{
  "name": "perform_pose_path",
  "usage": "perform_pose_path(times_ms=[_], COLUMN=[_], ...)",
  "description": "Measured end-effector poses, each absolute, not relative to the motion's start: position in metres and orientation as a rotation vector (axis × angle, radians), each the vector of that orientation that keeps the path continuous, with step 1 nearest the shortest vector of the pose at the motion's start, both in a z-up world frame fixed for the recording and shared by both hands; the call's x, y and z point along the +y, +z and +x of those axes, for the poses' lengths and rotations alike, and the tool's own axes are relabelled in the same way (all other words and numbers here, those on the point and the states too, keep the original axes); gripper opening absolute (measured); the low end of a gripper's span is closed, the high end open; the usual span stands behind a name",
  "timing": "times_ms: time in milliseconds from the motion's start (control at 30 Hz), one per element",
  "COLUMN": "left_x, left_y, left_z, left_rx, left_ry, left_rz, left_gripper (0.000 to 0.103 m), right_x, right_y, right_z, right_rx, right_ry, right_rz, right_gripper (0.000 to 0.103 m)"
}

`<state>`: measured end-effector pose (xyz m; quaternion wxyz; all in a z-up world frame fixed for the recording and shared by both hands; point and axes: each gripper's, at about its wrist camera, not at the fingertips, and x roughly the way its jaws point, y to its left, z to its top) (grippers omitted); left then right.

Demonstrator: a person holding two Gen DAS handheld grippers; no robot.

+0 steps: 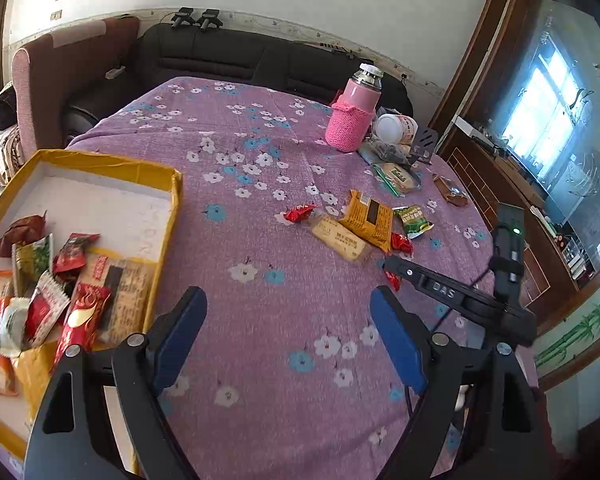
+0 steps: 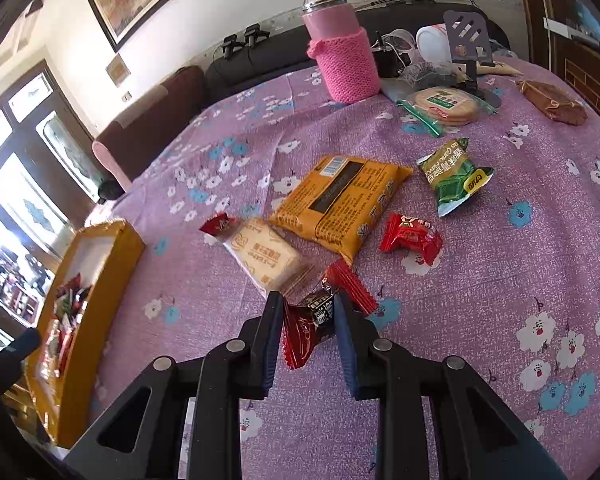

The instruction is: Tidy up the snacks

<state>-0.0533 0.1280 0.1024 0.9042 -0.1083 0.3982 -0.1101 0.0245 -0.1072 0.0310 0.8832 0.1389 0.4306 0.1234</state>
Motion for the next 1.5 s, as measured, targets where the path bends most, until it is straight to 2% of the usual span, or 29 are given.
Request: perform_pose_path(times_ms=[233, 433, 567, 667, 733, 800, 867, 1033, 1133, 1200, 1233, 1300, 1367, 1467, 1500], left_x=[0.102, 0.048, 0.020, 0.009, 0.012, 0.019, 0.028, 0.047, 0.042, 0.029, 0.020, -0.001, -0.017, -0.020, -0.016], left_y=[0.074, 0.037, 0.021, 0.020, 0.023, 0.028, 0.031, 0.034, 0.037, 0.039, 0.040, 0.035, 0.031, 0.031, 0.032], left_z=[0.034, 0.058, 0.078, 0.077, 0.070, 0.062, 0.057, 0.046, 0.060, 0.069, 0.074, 0.083, 0.082, 0.072, 0.068], left_rx=[0.922, 1.031, 1.052, 1.000, 0.977, 0.970, 0.993, 1.012, 1.023, 0.996, 0.978, 0.964, 0.913, 0.898, 0.906], left_ry=[-0.249, -0.267, -0.159, -0.148, -0.205, -0.222, -0.225, -0.254, -0.230, -0.185, -0.138, -0.059, -0.020, -0.029, -0.055], left_rz=[-0.296, -0.246, -0.131, -0.012, 0.014, 0.050, 0.066, -0.007, -0.062, -0.022, 0.031, 0.164, 0.286, 0.368, 0.371], left_gripper=[0.084, 0.084, 0.084, 0.083, 0.061, 0.026, 0.018, 0.018, 0.026, 0.045, 0.051, 0.074, 0.080, 0.078, 0.064], right_x=[-0.133, -0.159, -0.166, -0.166, -0.165, -0.164, -0.161, -0.161, -0.163, -0.164, -0.165, -0.166, -0.166, -0.167, -0.167], right_y=[0.030, 0.035, 0.037, 0.037, 0.037, 0.036, 0.035, 0.034, 0.034, 0.034, 0.034, 0.034, 0.034, 0.034, 0.034], right_z=[0.031, 0.035, 0.036, 0.037, 0.037, 0.037, 0.037, 0.038, 0.037, 0.036, 0.036, 0.037, 0.036, 0.036, 0.036], right_rx=[0.906, 0.880, 0.867, 0.864, 0.865, 0.868, 0.873, 0.874, 0.872, 0.869, 0.869, 0.870, 0.870, 0.873, 0.874], right_ry=[0.303, 0.293, 0.282, 0.279, 0.281, 0.284, 0.285, 0.283, 0.282, 0.282, 0.282, 0.285, 0.287, 0.289, 0.289], right_rz=[0.417, 0.517, 0.535, 0.526, 0.523, 0.518, 0.508, 0.506, 0.523, 0.528, 0.531, 0.536, 0.539, 0.541, 0.543], right_gripper=[0.027, 0.026, 0.026, 0.026, 0.026, 0.026, 0.025, 0.025, 0.025, 0.025, 0.025, 0.025, 0.025, 0.025, 0.025])
